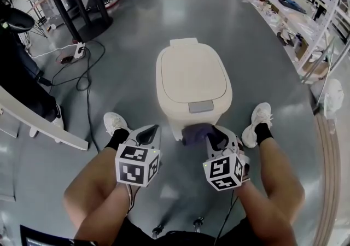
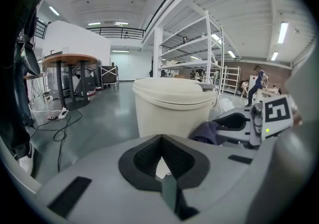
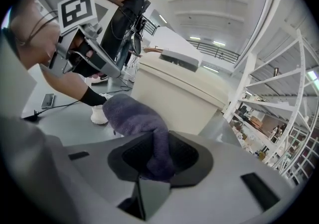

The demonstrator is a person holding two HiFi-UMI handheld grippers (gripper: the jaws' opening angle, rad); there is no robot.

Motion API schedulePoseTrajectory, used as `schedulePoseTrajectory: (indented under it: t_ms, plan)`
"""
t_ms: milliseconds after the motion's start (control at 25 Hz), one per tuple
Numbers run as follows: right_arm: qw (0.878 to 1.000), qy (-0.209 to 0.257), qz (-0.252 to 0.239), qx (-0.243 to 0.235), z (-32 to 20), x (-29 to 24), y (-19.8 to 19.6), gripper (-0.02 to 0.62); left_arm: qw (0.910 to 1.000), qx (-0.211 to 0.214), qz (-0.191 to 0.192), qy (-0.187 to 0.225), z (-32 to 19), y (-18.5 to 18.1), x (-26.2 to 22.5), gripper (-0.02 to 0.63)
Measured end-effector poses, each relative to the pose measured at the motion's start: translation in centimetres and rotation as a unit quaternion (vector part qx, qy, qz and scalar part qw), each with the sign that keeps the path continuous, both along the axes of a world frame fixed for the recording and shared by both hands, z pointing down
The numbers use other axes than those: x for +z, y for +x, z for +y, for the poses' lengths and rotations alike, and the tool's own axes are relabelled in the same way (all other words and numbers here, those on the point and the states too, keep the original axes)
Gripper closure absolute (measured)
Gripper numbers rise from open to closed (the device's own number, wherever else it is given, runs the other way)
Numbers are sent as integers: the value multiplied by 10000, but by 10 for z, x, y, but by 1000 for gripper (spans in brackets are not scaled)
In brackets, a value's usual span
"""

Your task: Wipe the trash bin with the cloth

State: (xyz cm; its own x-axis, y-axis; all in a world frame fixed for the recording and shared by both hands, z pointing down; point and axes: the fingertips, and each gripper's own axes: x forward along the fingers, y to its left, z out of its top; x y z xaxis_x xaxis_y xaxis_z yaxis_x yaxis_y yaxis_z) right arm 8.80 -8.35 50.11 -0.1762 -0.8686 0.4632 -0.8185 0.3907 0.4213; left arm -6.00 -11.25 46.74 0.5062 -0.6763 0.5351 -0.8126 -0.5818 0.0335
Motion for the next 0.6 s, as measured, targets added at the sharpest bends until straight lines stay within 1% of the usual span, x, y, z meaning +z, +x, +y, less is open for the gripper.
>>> schedulePoseTrajectory:
  t_ms: [280, 600]
  plan:
    - [9999, -32, 71, 121, 0, 2, 14, 495, 10000, 34, -19, -20, 1, 2, 1, 609]
    - [9989, -156, -54, 432, -2, 8, 33, 495, 10000, 58, -15, -37, 1, 5, 2, 609]
